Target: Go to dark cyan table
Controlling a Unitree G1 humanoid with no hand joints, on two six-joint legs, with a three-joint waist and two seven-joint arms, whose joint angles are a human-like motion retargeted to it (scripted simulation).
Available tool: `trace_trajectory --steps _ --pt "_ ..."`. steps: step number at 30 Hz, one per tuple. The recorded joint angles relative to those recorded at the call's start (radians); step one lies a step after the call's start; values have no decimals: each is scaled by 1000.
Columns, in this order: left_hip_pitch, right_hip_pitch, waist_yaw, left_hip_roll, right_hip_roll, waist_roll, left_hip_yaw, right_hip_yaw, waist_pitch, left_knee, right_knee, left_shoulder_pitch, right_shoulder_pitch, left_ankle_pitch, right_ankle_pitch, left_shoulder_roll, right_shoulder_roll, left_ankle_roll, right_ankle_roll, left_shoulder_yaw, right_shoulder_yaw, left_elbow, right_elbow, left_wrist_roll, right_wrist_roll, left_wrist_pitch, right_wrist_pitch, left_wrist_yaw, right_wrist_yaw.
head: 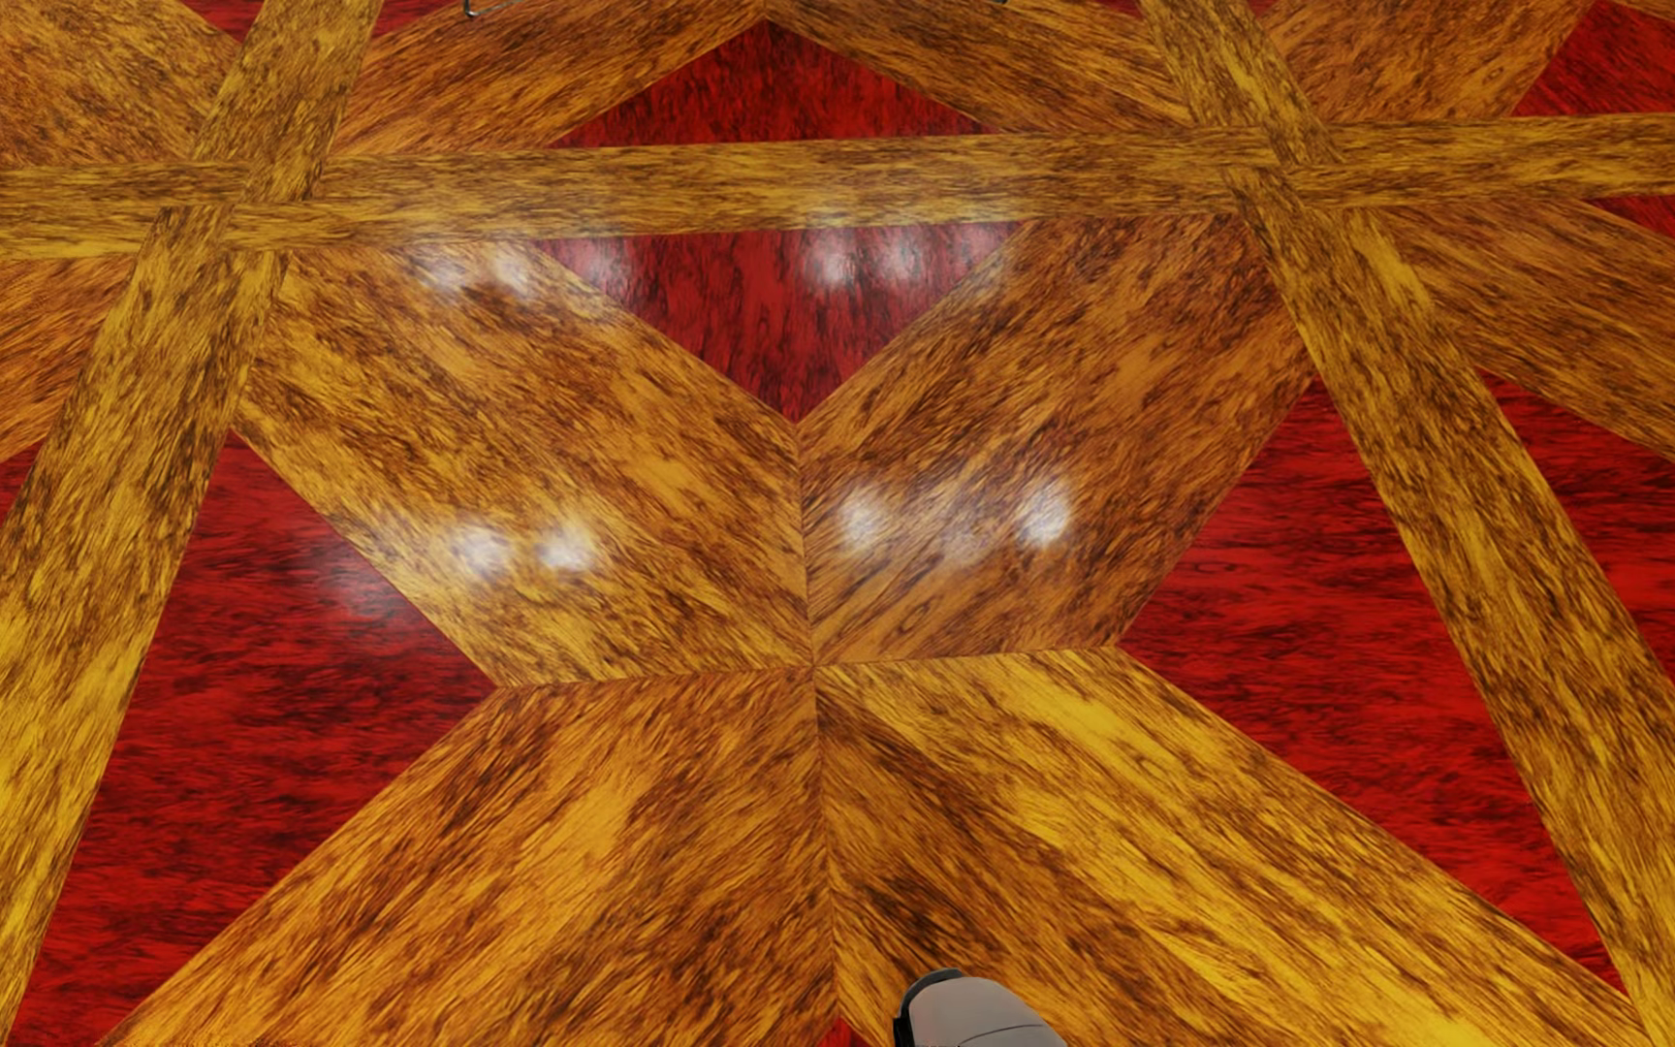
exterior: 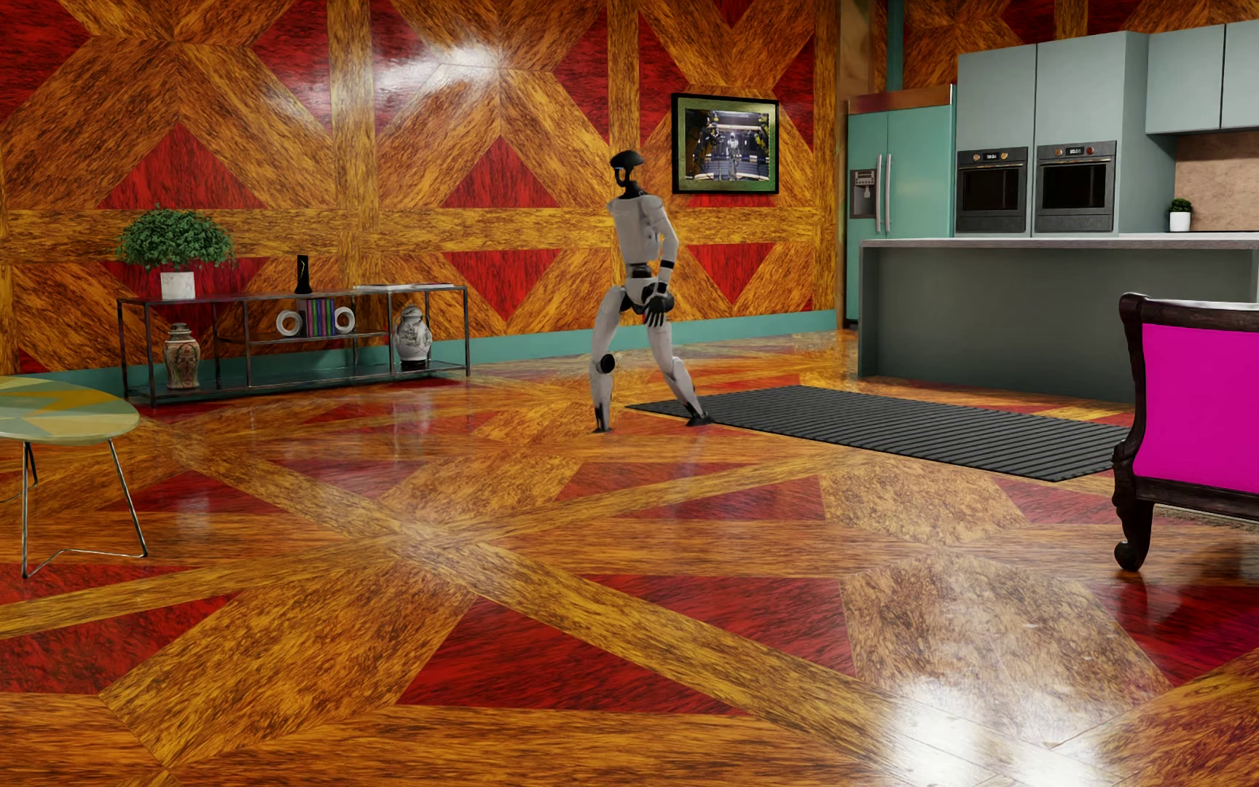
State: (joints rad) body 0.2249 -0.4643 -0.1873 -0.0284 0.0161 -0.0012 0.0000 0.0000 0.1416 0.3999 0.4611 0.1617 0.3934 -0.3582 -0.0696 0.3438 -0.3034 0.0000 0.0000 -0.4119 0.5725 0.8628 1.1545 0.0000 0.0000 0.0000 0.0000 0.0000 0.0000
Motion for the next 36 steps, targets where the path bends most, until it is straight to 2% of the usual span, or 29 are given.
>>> trace_trajectory --steps 1,2,3,5,6,7,8,9,10,11,13,15,16,18,19,20,22,23,25,26,27,29,31,34,36 --pt "15 -11 13 18 9 23 0 0 -1 5 42 14 -11 32 71 -13 -1 0 0 22 -5 -7 2 0 0 0 0 0 0" --pt "29 -16 32 33 29 49 0 0 -5 18 84 35 -28 83 97 -27 -5 0 0 33 -14 -3 -1 0 0 0 0 0 0" --pt "34 -7 52 40 51 69 0 0 -11 49 115 61 -51 159 82 -35 -12 0 0 24 -24 11 -8 0 0 0 0 0 0" --pt "-30 67 74 49 82 94 0 0 -21 212 128 106 -112 378 6 -41 -29 0 0 -42 -51 62 -45 0 0 0 0 0 0" --pt "-106 120 80 49 97 105 0 0 -19 356 117 121 -147 475 -34 -40 -41 0 0 -87 -79 83 -76 0 0 0 0 0 0" --pt "-199 171 90 40 114 115 0 0 -14 530 105 132 -184 512 -70 -40 -57 0 0 -134 -113 98 -113 0 0 0 0 0 0" --pt "-299 220 107 22 130 121 0 0 -7 714 93 142 -220 466 -100 -40 -75 0 0 -172 -150 111 -157 0 0 0 0 0 0" --pt "-400 265 131 -2 136 115 0 0 -4 872 82 154 -254 377 -123 -40 -90 0 0 -199 -177 120 -204 0 0 0 0 0 0" --pt "-490 318 158 -9 162 126 0 0 4 972 58 154 -280 301 -143 -57 -109 0 0 -197 -278 165 -248 0 0 0 0 0 0" --pt "-576 364 188 -20 170 119 0 0 3 1003 46 162 -306 278 -167 -60 -120 0 0 -207 -313 187 -287 0 0 0 0 0 0" --pt "-697 463 240 -29 174 94 0 0 6 841 20 173 -354 339 -216 -61 -130 0 0 -204 -368 218 -351 0 0 0 0 0 0" --pt "-723 571 281 -21 170 68 0 0 8 455 -19 180 -393 406 -264 -59 -129 0 0 -185 -391 225 -396 0 0 0 0 0 0" --pt "-703 625 298 -13 168 60 0 0 6 253 -35 180 -405 386 -293 -58 -126 0 0 -176 -397 220 -412 0 0 0 0 0 0" --pt "-634 702 342 21 164 54 0 0 -1 -34 -33 166 -412 222 -343 -56 -116 0 0 -163 -393 212 -433 0 0 0 0 0 0" --pt "-605 726 367 39 154 50 0 0 -5 -51 -17 154 -408 152 -343 -57 -110 0 0 -152 -381 211 -435 0 0 0 0 0 0" --pt "-594 743 378 40 137 40 0 0 -10 -46 1 140 -398 183 -318 -57 -100 0 0 -143 -366 213 -426 0 0 0 0 0 0" --pt "-606 757 332 -27 95 -11 0 0 -25 8 52 98 -354 400 -180 -49 -64 0 0 -149 -344 232 -364 0 0 0 0 0 0" --pt "-593 750 293 -65 78 -36 0 0 -34 43 110 71 -318 435 -59 -40 -45 0 0 -174 -328 245 -312 0 0 0 0 0 0" --pt "-504 675 222 -93 49 -57 0 0 -42 59 325 14 -244 371 217 -18 -29 0 0 -206 -257 235 -186 0 0 0 0 0 0" --pt "-449 605 192 -101 31 -66 0 0 -42 48 457 -13 -213 323 257 -2 -26 0 0 -189 -217 199 -123 0 0 0 0 0 0" --pt "-395 524 170 -111 14 -77 0 0 -41 33 586 -36 -180 277 199 17 -25 0 0 -150 -187 146 -75 0 0 0 0 0 0" --pt "-300 353 127 -116 -1 -83 0 0 -40 14 767 -77 -106 200 -9 48 -21 0 0 -39 -154 34 -11 0 0 0 0 0 0" --pt "-209 213 77 -104 13 -74 0 0 -41 -2 761 -111 -32 128 -130 61 -18 0 0 82 -138 -56 28 0 0 0 0 0 0" --pt "-95 90 9 -78 35 -53 0 0 -39 -22 437 -151 47 43 -131 52 -15 0 0 211 -97 -156 34 0 0 0 0 0 0" --pt "-30 94 -27 -65 24 -51 0 0 -35 -29 142 -163 64 8 -109 43 0 0 0 217 -76 -202 42 0 0 0 0 0 0"
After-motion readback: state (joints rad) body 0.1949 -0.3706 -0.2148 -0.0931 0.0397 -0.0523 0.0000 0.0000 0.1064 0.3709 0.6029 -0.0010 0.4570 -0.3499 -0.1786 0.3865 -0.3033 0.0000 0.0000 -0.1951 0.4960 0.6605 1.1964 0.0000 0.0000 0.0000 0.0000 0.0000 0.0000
